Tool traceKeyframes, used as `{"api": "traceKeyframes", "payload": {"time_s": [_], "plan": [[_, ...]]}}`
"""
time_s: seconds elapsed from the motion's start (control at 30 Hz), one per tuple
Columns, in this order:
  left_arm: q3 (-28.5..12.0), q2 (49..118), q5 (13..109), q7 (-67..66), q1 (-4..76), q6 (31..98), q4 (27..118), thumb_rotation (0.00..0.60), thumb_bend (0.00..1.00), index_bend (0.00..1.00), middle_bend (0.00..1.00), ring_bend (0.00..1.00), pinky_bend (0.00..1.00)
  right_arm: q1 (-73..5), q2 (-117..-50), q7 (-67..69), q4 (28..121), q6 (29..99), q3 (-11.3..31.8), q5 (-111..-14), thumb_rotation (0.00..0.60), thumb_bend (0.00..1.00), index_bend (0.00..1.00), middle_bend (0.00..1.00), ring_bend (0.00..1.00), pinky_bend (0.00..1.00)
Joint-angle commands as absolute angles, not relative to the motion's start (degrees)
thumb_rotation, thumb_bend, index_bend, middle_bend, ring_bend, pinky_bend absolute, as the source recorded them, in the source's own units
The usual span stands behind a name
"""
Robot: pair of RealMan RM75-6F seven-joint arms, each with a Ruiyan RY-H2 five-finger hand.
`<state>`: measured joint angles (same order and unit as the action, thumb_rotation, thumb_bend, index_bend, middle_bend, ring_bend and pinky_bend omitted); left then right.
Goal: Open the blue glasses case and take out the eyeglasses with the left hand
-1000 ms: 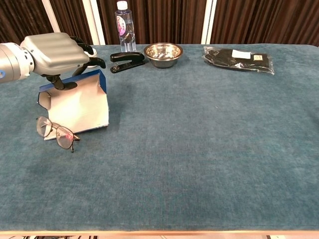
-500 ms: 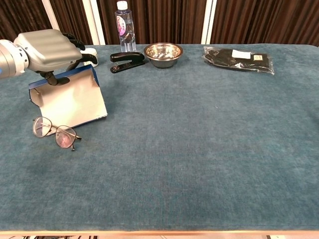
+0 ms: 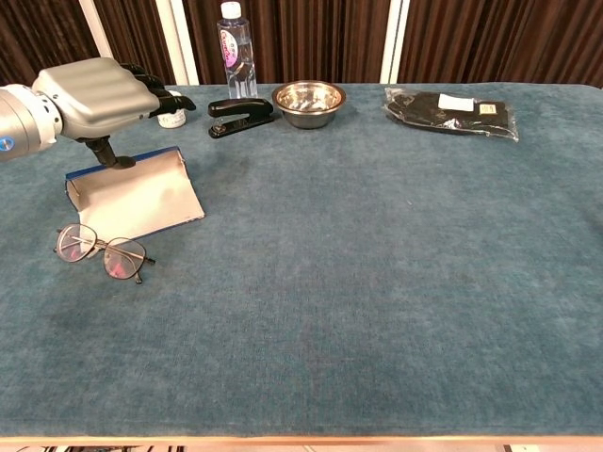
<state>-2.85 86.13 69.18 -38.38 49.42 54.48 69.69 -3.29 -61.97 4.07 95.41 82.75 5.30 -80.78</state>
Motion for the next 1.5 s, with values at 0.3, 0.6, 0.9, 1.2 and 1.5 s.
{"api": "traceKeyframes", "payload": {"time_s": [0.3, 0.6, 0.9, 1.2, 1.5], "plan": [[-2.7, 76.2, 70.7, -29.9, 42.9, 60.2, 88.0, 0.6, 0.25, 0.11, 0.26, 0.09, 0.13, -3.3, -61.9, 4.0, 95.4, 82.8, 5.2, -81.1, 0.6, 0.14, 0.0, 0.0, 0.0, 0.24], [1.2, 70.6, 72.4, -28.4, 38.1, 62.1, 96.9, 0.6, 0.24, 0.11, 0.28, 0.09, 0.13, -3.2, -62.0, 3.9, 95.3, 83.0, 5.1, -81.3, 0.6, 0.13, 0.0, 0.0, 0.0, 0.24], [2.2, 67.9, 69.7, -28.5, 36.1, 61.0, 101.7, 0.6, 0.24, 0.18, 0.27, 0.09, 0.13, -3.3, -61.9, 3.7, 95.4, 83.0, 5.2, -81.3, 0.6, 0.13, 0.0, 0.0, 0.0, 0.24], [1.2, 67.6, 67.9, -32.2, 37.7, 58.2, 102.8, 0.6, 0.24, 0.2, 0.89, 0.8, 0.85, -3.1, -62.1, 3.8, 95.1, 83.3, 5.0, -81.6, 0.6, 0.14, 0.0, 0.0, 0.0, 0.24], [0.1, 70.1, 62.3, -35.7, 39.6, 55.4, 101.3, 0.6, 0.24, 0.35, 1.0, 0.96, 0.98, -3.2, -62.0, 3.8, 95.2, 83.2, 5.1, -81.5, 0.6, 0.14, 0.0, 0.0, 0.0, 0.24]]}}
